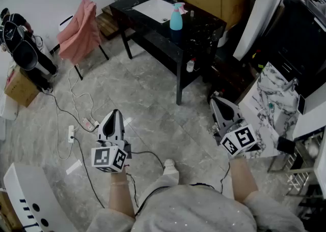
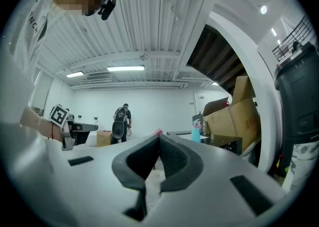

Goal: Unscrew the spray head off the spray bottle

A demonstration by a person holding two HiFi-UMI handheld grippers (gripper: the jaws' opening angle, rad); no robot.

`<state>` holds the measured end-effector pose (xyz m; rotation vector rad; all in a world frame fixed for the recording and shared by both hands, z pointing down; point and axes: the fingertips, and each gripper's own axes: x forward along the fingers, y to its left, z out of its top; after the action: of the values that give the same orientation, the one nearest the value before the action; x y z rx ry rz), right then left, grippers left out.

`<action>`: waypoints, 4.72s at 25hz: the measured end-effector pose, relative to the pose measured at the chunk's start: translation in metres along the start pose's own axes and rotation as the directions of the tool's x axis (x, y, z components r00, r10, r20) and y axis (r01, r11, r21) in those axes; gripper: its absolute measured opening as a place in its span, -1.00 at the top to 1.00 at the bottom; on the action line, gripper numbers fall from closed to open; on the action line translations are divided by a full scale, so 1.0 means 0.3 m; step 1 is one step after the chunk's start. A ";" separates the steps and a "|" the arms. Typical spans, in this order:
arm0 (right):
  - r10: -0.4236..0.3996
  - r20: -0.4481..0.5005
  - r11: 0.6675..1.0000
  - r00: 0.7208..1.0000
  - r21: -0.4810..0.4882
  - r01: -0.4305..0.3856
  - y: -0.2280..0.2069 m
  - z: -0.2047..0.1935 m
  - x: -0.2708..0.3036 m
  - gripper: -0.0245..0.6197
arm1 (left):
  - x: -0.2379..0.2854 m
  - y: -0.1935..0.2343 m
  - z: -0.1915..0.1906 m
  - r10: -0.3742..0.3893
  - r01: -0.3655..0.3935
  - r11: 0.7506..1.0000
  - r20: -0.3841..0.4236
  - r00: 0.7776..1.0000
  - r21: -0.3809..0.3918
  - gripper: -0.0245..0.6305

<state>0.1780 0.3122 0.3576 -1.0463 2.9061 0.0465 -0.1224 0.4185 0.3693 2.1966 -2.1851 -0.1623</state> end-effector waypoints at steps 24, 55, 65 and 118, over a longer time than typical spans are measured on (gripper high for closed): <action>-0.122 -0.056 0.990 0.991 0.061 0.126 -0.325 -0.154 0.449 0.91 | 0.570 0.219 -0.104 -0.082 0.081 0.996 -0.047 0.996 -0.023 0.91; 0.063 -0.031 0.996 0.998 0.062 -0.061 -0.980 -0.138 1.230 0.88 | 1.622 0.061 -0.148 -0.285 0.282 0.954 -0.018 0.958 -0.103 0.90; 0.199 -0.026 0.977 0.980 0.083 -0.196 -0.978 -0.098 1.472 0.44 | 1.864 -0.066 -0.222 -0.459 0.449 0.887 -0.121 0.880 -0.103 0.24; 0.334 0.038 0.906 0.942 0.263 -0.332 -0.921 -0.043 1.551 0.43 | 2.113 -0.265 -0.412 -0.808 0.897 0.433 -0.405 0.428 0.084 -0.13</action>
<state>-0.0043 -0.1973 0.3398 -0.5027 2.9520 -0.3272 -0.0289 -0.2197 0.4545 3.0284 -0.7192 0.4967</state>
